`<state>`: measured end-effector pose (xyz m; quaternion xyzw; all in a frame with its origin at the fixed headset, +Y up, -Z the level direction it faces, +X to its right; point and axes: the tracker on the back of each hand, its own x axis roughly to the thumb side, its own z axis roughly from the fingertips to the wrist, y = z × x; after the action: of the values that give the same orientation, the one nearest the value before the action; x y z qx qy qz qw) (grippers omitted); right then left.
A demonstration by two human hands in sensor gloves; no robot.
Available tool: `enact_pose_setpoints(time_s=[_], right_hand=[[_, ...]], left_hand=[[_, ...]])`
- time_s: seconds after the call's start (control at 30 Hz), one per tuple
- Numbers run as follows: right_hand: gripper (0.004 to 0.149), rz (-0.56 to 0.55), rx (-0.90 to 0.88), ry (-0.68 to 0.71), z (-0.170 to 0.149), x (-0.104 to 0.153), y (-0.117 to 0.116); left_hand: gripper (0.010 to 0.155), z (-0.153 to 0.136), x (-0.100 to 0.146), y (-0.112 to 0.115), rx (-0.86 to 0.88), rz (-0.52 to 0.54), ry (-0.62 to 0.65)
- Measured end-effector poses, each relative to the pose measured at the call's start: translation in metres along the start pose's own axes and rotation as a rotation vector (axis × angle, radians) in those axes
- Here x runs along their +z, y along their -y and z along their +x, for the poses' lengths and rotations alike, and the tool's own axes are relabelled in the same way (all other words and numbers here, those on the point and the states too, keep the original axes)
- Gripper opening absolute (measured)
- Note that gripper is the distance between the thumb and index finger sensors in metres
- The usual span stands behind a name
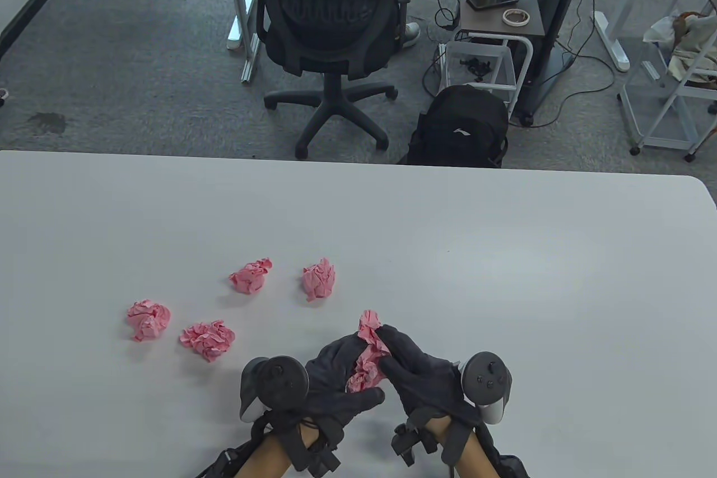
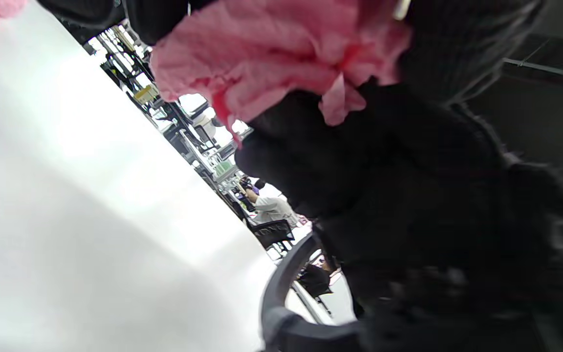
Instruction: Flatten crumpled papers and stack
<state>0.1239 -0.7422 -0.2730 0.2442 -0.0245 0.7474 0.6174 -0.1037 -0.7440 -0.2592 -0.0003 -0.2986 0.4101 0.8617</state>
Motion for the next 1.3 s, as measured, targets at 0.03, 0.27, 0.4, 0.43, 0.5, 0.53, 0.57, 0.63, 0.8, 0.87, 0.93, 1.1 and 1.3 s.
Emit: enact_pose_setpoints(time_s=[0.03, 0.27, 0.4, 0.43, 0.5, 0.53, 0.57, 0.63, 0.8, 0.87, 0.93, 1.1, 1.3], right_hand=[[0.054, 0.0, 0.009, 0.002, 0.0, 0.0, -0.001], [0.057, -0.039, 0.028, -0.012, 0.0, 0.0, 0.006], [0.059, -0.031, 0.031, -0.01, 0.0, 0.0, 0.005], [0.059, -0.027, 0.026, -0.011, 0.001, 0.0, 0.005], [0.059, -0.044, 0.032, -0.019, 0.001, 0.0, 0.007], [0.059, -0.048, 0.033, -0.028, 0.001, 0.0, 0.008], [0.059, -0.052, 0.036, -0.041, 0.001, 0.0, 0.009], [0.06, -0.043, 0.063, -0.069, -0.001, 0.001, 0.01], [0.06, -0.029, 0.077, -0.155, -0.005, 0.002, 0.012], [0.056, -0.044, 0.093, -0.182, -0.005, 0.002, 0.014], [0.049, -0.079, 0.103, -0.203, -0.006, 0.003, 0.018], [0.062, -0.03, -0.019, -0.19, -0.011, 0.003, 0.012], [0.074, -0.012, 0.072, -0.23, -0.011, 0.003, 0.006]], left_hand=[[0.086, 0.001, 0.0, -0.002, -0.055, 0.024, -0.002], [0.066, -0.017, 0.0, 0.001, 0.413, 0.072, -0.046], [0.058, -0.025, 0.001, 0.001, 0.533, 0.088, -0.076], [0.057, -0.026, 0.001, -0.001, 0.536, 0.102, -0.07], [0.055, -0.026, 0.002, -0.004, 0.549, 0.126, -0.063], [0.054, -0.026, 0.002, -0.006, 0.547, 0.137, -0.065], [0.054, -0.027, 0.002, -0.007, 0.546, 0.144, -0.064], [0.053, -0.029, 0.003, -0.009, 0.549, 0.171, -0.076], [0.051, -0.033, 0.005, -0.013, 0.6, 0.193, -0.075], [0.05, -0.033, 0.005, -0.014, 0.628, 0.193, -0.048], [0.05, -0.033, 0.006, -0.017, 0.644, 0.213, -0.036], [0.051, -0.025, 0.002, -0.013, 0.519, 0.16, 0.013], [0.05, -0.016, 0.0, -0.005, 0.499, 0.133, 0.043]])
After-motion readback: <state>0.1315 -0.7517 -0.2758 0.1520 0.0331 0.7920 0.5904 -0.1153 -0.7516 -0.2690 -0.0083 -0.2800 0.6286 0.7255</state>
